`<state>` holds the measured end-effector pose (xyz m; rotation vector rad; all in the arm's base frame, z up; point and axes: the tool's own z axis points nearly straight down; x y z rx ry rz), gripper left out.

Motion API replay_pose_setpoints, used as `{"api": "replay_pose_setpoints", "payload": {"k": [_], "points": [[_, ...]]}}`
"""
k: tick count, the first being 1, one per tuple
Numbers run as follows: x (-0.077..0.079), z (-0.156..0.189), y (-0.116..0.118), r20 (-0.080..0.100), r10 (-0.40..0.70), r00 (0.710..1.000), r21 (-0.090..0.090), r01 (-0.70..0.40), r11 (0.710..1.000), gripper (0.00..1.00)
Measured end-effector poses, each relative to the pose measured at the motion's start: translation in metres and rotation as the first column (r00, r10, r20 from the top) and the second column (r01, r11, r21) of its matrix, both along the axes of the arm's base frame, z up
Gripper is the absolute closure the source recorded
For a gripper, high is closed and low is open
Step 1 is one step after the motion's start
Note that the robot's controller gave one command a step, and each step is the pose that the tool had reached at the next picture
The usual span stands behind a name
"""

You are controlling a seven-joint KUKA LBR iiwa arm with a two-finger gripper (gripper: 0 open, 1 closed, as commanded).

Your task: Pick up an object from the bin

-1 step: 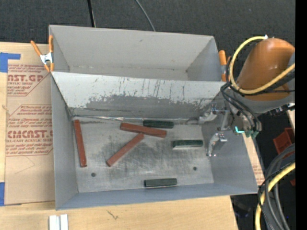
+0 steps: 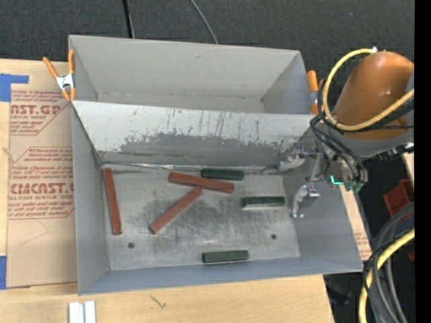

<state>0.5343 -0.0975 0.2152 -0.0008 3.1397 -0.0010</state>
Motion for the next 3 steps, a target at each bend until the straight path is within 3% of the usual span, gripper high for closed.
{"api": "replay_pose_setpoints", "payload": {"k": [1,2,3], "points": [[0.017,-0.039,0.01,0.009,0.047,0.999,-0.002,-0.047,0.999,0.0],[0.016,-0.13,0.007,-0.001,0.035,0.999,0.001,-0.035,0.999,1.0],[0.016,-0.13,0.007,-0.001,0.035,0.999,0.001,-0.035,0.999,1.0]]}}
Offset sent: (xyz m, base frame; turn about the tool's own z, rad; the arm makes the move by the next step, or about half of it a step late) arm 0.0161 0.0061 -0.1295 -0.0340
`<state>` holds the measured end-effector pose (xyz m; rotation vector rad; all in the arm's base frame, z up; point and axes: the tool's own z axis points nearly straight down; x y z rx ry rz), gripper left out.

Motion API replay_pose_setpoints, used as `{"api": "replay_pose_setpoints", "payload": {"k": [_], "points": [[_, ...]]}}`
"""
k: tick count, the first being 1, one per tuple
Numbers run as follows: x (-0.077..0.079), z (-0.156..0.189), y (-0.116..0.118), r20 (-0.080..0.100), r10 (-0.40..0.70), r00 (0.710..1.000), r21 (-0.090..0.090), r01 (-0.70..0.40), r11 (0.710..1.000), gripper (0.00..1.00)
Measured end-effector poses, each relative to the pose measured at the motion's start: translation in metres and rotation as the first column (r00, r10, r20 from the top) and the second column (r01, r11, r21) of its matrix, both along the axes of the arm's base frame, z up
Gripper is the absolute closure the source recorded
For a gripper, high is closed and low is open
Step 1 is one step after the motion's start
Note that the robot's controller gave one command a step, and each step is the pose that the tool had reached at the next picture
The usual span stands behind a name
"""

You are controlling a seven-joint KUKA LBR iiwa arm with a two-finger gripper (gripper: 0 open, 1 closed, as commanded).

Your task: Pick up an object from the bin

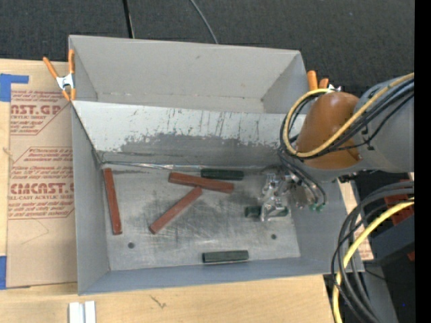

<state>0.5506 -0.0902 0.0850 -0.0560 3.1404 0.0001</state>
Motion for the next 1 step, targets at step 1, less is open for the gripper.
{"api": "replay_pose_setpoints", "payload": {"k": [1], "points": [[0.0075,0.1456,0.0031,0.003,-0.019,1.0,0.0,0.019,1.0,1.0]]}}
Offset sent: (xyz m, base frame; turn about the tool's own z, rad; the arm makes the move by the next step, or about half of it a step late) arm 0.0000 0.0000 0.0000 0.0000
